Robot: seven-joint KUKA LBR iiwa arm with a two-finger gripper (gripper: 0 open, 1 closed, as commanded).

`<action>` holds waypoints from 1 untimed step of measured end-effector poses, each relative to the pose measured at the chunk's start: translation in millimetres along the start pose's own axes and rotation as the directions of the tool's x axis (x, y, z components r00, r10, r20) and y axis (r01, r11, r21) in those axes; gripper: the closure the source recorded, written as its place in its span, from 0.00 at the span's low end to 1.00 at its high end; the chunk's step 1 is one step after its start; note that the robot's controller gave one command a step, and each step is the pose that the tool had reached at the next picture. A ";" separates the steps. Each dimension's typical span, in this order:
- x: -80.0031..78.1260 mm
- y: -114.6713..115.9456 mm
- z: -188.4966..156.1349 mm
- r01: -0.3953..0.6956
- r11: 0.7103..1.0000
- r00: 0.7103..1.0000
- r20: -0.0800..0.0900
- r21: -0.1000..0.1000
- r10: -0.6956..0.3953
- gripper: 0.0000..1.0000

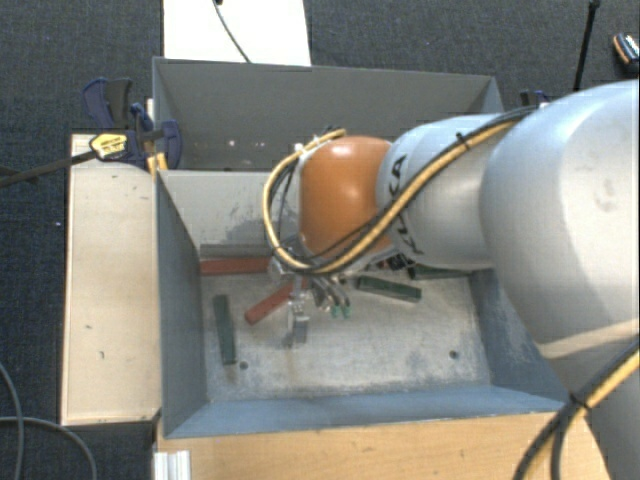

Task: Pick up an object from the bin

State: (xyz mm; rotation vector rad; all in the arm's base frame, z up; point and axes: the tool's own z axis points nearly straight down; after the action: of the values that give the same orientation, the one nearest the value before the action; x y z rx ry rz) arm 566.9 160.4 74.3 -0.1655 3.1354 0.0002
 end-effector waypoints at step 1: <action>-18.0 -18.4 3.8 0.153 0.988 0.988 0.005 0.000 -0.153 0.00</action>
Offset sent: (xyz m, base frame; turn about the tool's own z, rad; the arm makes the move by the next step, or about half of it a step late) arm 0.0185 -0.0160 -0.0043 -0.1554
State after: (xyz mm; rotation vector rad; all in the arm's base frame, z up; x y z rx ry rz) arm 586.8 144.0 70.6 -0.4051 3.1086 0.0015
